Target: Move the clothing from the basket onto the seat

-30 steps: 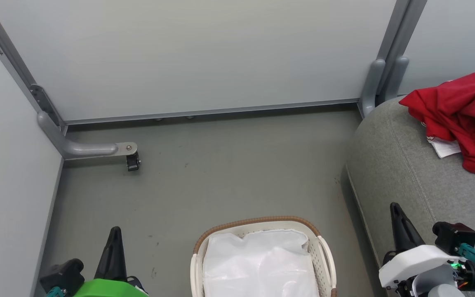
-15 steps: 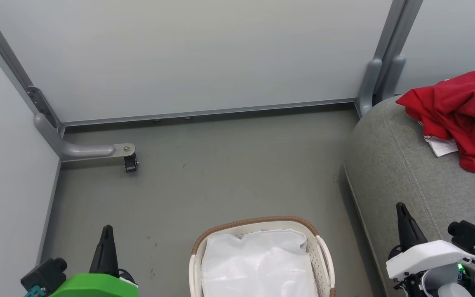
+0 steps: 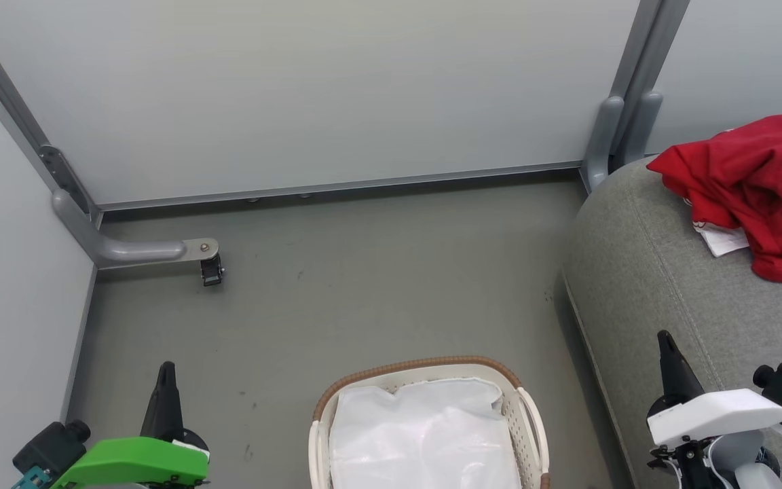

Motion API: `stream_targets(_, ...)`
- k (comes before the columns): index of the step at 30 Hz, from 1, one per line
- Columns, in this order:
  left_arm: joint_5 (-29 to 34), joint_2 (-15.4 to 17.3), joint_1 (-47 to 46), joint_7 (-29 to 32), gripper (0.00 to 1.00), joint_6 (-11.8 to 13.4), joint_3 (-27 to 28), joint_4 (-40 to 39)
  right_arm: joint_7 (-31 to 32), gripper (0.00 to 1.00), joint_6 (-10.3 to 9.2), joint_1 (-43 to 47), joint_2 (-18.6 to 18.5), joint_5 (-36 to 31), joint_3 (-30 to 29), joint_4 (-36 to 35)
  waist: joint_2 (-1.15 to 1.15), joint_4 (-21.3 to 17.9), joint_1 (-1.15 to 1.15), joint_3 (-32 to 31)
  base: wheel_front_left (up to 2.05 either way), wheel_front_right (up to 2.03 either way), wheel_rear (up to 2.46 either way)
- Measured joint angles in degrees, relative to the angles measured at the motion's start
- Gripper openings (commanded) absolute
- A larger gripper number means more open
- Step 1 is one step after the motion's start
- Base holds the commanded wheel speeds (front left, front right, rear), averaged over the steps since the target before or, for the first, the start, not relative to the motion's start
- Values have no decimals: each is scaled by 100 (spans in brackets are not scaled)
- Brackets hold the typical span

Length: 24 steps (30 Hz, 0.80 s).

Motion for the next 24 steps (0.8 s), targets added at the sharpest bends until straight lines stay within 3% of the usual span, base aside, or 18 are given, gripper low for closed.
stream_targets(24, -1457, 8, -180, 416, 0, -49, 225, -24, 419, 0, 0, -45, -13, 1651, -109, -82, 0, -81, 0, -10, 0, 0, 0)
